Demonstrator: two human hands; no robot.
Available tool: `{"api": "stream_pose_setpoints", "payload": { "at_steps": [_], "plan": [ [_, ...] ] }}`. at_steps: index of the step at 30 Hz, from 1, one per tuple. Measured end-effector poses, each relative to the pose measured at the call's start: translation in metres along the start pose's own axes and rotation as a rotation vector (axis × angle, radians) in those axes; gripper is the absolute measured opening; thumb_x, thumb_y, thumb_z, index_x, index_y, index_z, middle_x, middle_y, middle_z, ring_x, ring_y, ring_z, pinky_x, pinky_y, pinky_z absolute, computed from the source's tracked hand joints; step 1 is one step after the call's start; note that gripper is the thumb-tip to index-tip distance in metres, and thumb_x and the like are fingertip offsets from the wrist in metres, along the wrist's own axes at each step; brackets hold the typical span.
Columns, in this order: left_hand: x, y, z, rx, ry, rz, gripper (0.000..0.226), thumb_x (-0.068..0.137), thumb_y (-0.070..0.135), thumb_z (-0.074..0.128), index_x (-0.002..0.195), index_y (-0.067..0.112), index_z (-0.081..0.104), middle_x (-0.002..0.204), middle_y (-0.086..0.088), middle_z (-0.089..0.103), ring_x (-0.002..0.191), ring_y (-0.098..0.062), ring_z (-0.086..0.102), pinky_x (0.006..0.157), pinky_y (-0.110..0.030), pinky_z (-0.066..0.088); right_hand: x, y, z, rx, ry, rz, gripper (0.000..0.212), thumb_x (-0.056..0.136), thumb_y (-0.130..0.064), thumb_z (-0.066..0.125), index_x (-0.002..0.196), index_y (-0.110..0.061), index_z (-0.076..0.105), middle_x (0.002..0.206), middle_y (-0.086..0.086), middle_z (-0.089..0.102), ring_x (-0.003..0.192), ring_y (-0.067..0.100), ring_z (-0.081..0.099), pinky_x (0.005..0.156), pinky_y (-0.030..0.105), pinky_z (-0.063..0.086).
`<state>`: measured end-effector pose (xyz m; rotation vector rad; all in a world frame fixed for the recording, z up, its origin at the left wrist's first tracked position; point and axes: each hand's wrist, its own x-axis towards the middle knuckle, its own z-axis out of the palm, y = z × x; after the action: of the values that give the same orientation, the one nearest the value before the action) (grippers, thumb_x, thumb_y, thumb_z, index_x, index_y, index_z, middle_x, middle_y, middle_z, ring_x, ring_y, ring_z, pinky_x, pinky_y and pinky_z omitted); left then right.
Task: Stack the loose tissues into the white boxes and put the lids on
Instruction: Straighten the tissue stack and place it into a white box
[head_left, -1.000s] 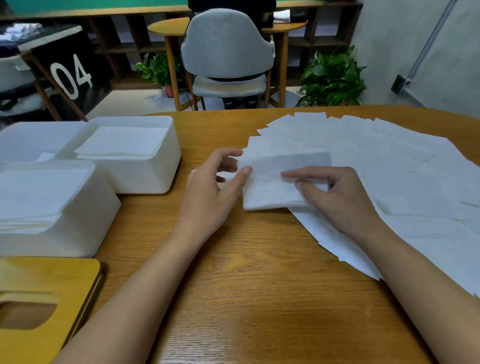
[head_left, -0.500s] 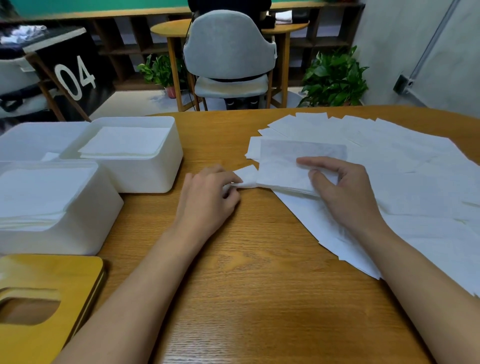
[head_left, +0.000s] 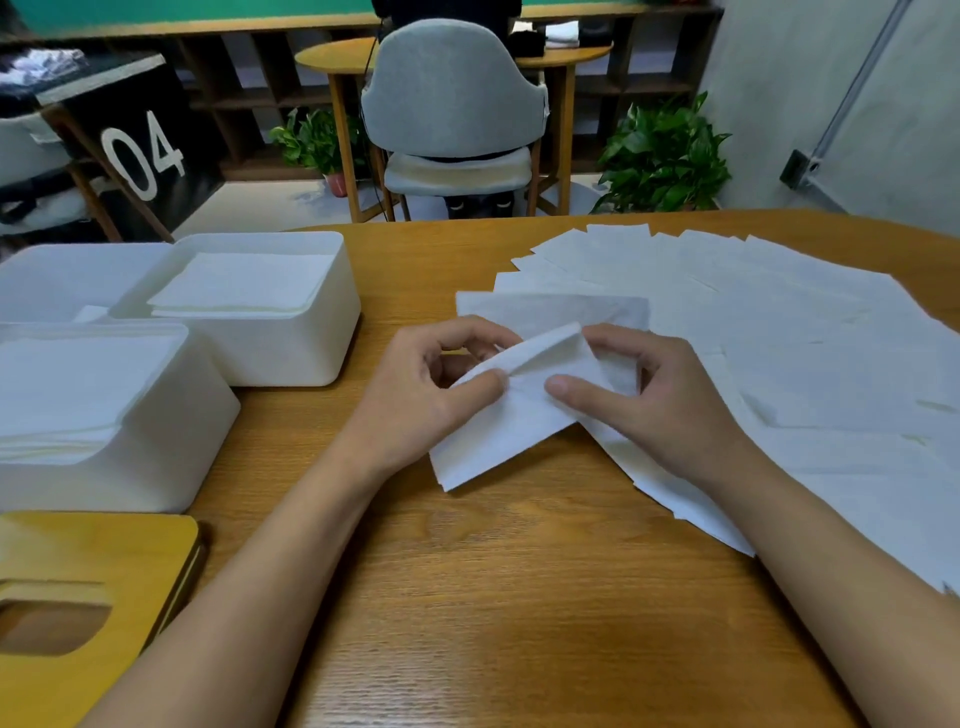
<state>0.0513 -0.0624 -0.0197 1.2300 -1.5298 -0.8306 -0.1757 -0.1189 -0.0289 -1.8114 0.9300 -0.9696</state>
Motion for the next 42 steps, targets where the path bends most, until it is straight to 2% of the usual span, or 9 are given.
{"api": "stream_pose_setpoints", "payload": {
  "at_steps": [4,8,13,18,22,26,30,35,42],
  "plan": [
    [0.004,-0.005,0.001,0.129,0.088,0.038,0.033,0.090,0.013,0.082,0.119,0.026,0.075,0.107,-0.001,0.073,0.096,-0.021,0.069,0.090,-0.040,0.057,0.004,0.004,0.000,0.016,0.106,0.021,0.013,0.088,-0.016,0.083,0.099,-0.022,0.082,0.097,-0.013,0.080,0.094,0.004,0.074,0.085,0.020,0.056],
    [0.006,-0.007,0.002,0.134,0.167,0.036,0.028,0.091,0.021,0.082,0.117,0.029,0.075,0.097,0.007,0.076,0.094,-0.007,0.070,0.082,-0.024,0.052,0.003,0.000,-0.001,0.069,-0.005,0.034,0.026,0.090,-0.011,0.080,0.112,-0.025,0.078,0.107,-0.015,0.078,0.102,0.002,0.072,0.084,0.013,0.053],
    [0.004,-0.003,0.006,0.140,0.122,0.027,0.032,0.090,0.023,0.084,0.119,0.031,0.073,0.094,0.011,0.076,0.096,-0.004,0.072,0.082,-0.018,0.051,0.000,-0.002,0.005,0.032,-0.051,0.002,0.044,0.095,-0.017,0.076,0.129,-0.043,0.067,0.127,-0.019,0.067,0.117,0.006,0.063,0.095,0.025,0.053],
    [0.005,-0.007,0.009,0.090,0.133,0.000,0.031,0.089,0.025,0.085,0.117,0.031,0.073,0.092,0.006,0.077,0.095,-0.008,0.072,0.084,-0.031,0.055,0.000,-0.003,0.009,0.009,-0.070,-0.044,0.067,0.096,-0.018,0.074,0.145,-0.053,0.045,0.147,-0.031,0.046,0.138,0.002,0.046,0.113,0.039,0.045],
    [0.005,-0.011,0.012,0.131,0.155,-0.014,0.029,0.091,0.030,0.082,0.118,0.034,0.072,0.095,0.011,0.075,0.098,-0.007,0.070,0.083,-0.029,0.053,0.001,0.002,0.008,0.032,-0.029,-0.060,0.057,0.099,-0.009,0.069,0.141,-0.042,0.048,0.140,-0.018,0.054,0.124,0.018,0.059,0.101,0.050,0.054],
    [0.007,-0.015,0.009,0.212,0.196,-0.132,0.036,0.097,0.042,0.072,0.132,0.039,0.063,0.120,0.019,0.067,0.111,0.004,0.060,0.078,-0.009,0.047,0.005,0.005,-0.001,0.106,0.041,-0.108,0.036,0.101,-0.006,0.064,0.119,-0.034,0.051,0.123,-0.004,0.057,0.102,0.023,0.062,0.079,0.032,0.049],
    [0.007,-0.009,0.013,-0.319,0.059,-0.290,0.034,0.105,0.024,0.063,0.138,0.025,0.059,0.111,-0.003,0.079,0.098,-0.016,0.076,0.077,-0.023,0.057,0.008,0.003,-0.007,0.028,0.098,-0.167,0.027,0.103,0.003,0.057,0.104,-0.024,0.060,0.104,-0.015,0.059,0.100,0.005,0.056,0.087,0.018,0.042],
    [0.006,-0.014,0.026,-0.314,0.155,-0.184,0.047,0.104,0.009,0.063,0.146,0.022,0.047,0.111,-0.009,0.080,0.095,-0.026,0.077,0.080,-0.038,0.062,0.008,-0.001,-0.014,0.005,-0.007,-0.100,0.023,0.100,-0.004,0.066,0.102,-0.021,0.081,0.108,-0.018,0.077,0.114,0.000,0.065,0.101,0.013,0.043],
    [0.004,-0.022,0.033,0.364,0.253,0.198,0.045,0.088,0.010,0.080,0.125,0.018,0.055,0.116,0.002,0.058,0.102,-0.014,0.060,0.074,-0.026,0.052,0.014,0.014,-0.022,0.019,0.205,0.068,0.028,0.099,-0.008,0.067,0.109,-0.030,0.082,0.112,-0.022,0.076,0.113,-0.003,0.065,0.098,0.017,0.048]
  ]
}}
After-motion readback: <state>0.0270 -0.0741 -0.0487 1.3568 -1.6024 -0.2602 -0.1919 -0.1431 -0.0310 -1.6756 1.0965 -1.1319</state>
